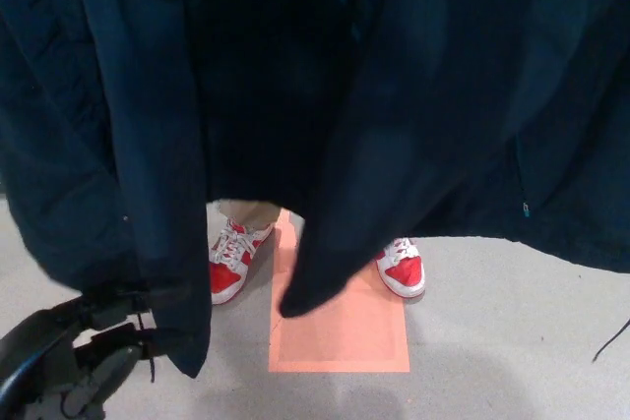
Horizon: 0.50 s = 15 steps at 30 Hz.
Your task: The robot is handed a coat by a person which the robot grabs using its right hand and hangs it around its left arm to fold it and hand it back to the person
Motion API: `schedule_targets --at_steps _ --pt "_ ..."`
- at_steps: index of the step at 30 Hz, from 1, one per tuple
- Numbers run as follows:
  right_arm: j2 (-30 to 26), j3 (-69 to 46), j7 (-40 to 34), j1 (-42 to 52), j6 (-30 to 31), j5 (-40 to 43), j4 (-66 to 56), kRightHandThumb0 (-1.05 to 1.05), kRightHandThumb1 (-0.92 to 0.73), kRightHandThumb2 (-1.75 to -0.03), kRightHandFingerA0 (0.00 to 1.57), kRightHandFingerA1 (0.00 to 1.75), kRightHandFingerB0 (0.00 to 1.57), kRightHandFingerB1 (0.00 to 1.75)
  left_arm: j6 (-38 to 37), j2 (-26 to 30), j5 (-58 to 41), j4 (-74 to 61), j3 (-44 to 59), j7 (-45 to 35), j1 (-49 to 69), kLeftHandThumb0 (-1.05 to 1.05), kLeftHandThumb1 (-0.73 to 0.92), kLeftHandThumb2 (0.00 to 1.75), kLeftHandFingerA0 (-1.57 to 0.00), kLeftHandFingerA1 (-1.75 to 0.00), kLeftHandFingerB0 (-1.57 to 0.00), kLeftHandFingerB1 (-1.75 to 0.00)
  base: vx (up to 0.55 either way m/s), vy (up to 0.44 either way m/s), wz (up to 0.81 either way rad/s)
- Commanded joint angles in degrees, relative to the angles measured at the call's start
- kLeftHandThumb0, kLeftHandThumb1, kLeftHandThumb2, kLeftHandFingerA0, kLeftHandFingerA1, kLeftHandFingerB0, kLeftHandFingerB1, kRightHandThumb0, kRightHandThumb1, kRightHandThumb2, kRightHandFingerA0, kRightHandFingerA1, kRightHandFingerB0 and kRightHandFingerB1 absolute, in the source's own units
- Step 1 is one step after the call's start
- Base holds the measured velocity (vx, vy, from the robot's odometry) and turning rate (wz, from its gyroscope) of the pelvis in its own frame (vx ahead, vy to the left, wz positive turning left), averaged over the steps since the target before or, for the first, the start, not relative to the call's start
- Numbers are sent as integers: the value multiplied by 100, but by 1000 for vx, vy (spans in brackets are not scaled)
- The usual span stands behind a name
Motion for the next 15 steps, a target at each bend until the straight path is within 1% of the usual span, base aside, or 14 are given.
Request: schedule_targets --at_steps 1,2,3,7,8,9,10,12,14,15 --pt "-123 -228 -1642 -1113 -521 -408 7 -30 -66 -63 103 140 93 82 1368 641 -991 -848 -601 -1522 41 -72 76 65 -46 -44 -41 -41 0 0 0" --pt "-64 -247 -1606 -1127 -525 -395 22 -29 -67 -62 105 139 94 73 1353 606 -842 -850 -788 -1471 -121 -72 81 64 -45 -42 -42 -41 0 0 0" --pt "-42 -258 -1593 -1133 -527 -395 33 -30 -68 -60 106 133 94 70 1378 608 -804 -872 -854 -1441 -179 -73 81 64 -45 -43 -40 -40 0 0 0" --pt "101 -316 -1627 -1141 -580 -420 72 -30 -65 -61 105 137 93 76 1466 471 -651 -844 -1192 -1286 -546 -71 82 64 -45 -43 -39 -39 0 0 0" --pt "145 -335 -1474 -1155 -596 -406 84 -31 -59 -57 107 128 95 62 1513 418 -590 -810 -1308 -1229 -684 -70 82 65 -45 -44 -39 -39 0 0 0" --pt "177 -366 -1434 -1155 -602 -385 89 -31 -56 -58 107 127 95 57 1549 390 -574 -805 -1360 -1195 -745 -70 82 64 -45 -44 -38 -40 0 0 0" --pt "219 -415 -1400 -1154 -611 -363 98 -31 -56 -58 107 127 95 57 1598 363 -565 -804 -1423 -1152 -815 -70 82 64 -45 -44 -38 -40 0 0 0" --pt "349 -464 -1418 -1136 -657 -367 107 -34 -72 -62 102 124 89 68 1863 203 -489 -796 -1681 -1004 -1158 -69 81 64 -42 -44 -35 -40 0 0 0" --pt "408 -589 -1384 -1140 -762 -316 113 -33 -70 -61 102 123 90 66 2036 91 -470 -811 -1812 -857 -1373 -69 80 64 -42 -44 -35 -40 0 0 0" --pt "442 -641 -1321 -1140 -789 -287 114 -34 -66 -60 102 117 92 56 2073 35 -450 -806 -1860 -808 -1444 -68 78 64 -42 -45 -34 -40 0 0 0"
